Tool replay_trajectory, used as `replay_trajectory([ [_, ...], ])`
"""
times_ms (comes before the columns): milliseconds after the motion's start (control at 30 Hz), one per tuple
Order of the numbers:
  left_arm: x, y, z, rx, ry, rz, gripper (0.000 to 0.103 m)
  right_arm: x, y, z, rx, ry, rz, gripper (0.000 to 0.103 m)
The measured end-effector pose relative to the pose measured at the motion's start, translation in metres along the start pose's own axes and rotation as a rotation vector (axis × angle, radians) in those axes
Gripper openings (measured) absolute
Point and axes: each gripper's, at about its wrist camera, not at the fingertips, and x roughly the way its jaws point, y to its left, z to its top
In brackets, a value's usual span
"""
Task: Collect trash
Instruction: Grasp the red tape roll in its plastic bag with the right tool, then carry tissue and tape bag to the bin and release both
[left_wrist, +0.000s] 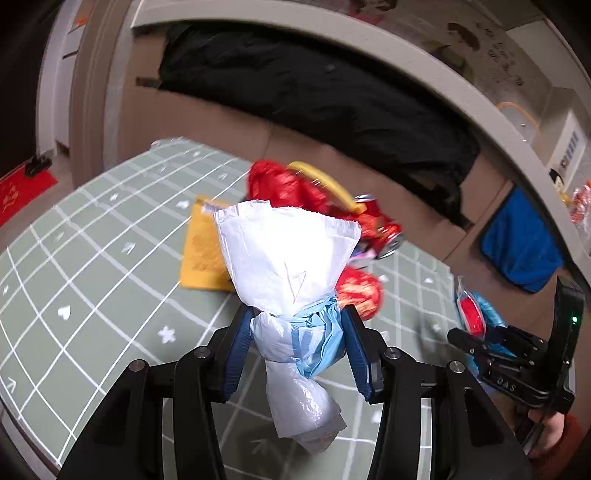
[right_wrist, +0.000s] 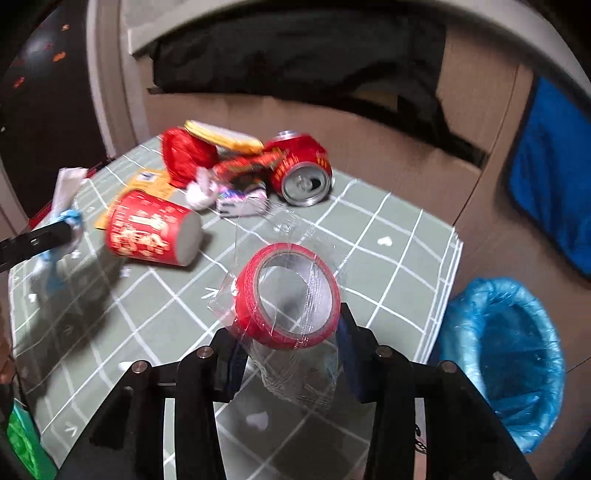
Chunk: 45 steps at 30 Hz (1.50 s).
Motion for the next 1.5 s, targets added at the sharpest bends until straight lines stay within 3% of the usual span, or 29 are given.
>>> replay_trajectory([
  [233, -0.01, -0.053, 0.024, 0.106, -0.037, -0.06, 0.049, -0.048, -0.001, 0.006, -0.004, -0.114, -0.013, 0.04],
  [433, 0.0, -0.128, 0.03, 0.24, -0.052, -0.1, 0.049, -0.085, -0.047, 0.005, 0.066, -0.209, -0.034, 0.04],
  [733, 0.048, -0.256, -0.012, 0.435, -0.005, -0.267, 0.049, -0.131, -0.137, -0.033, 0.161, -0.25, -0.15, 0.04],
  [833, 0.061, -0.293, -0.027, 0.475, -0.021, -0.28, 0.049, -0.141, -0.176, -0.053, 0.232, -0.245, -0.174, 0.04],
  [900, 0.07, -0.309, -0.033, 0.469, 0.013, -0.309, 0.049, -0.145, -0.195, -0.063, 0.269, -0.243, -0.184, 0.04],
  [1000, 0.083, -0.334, -0.044, 0.496, 0.047, -0.286, 0.049, -0.146, -0.216, -0.077, 0.306, -0.237, -0.195, 0.04],
  [1133, 0.099, -0.357, -0.059, 0.527, 0.091, -0.271, 0.049, -0.144, -0.229, -0.088, 0.317, -0.229, -0.219, 0.04],
  [1500, 0.143, -0.363, -0.072, 0.518, 0.174, -0.254, 0.049, -0.11, -0.259, -0.104, 0.391, -0.184, -0.155, 0.041],
])
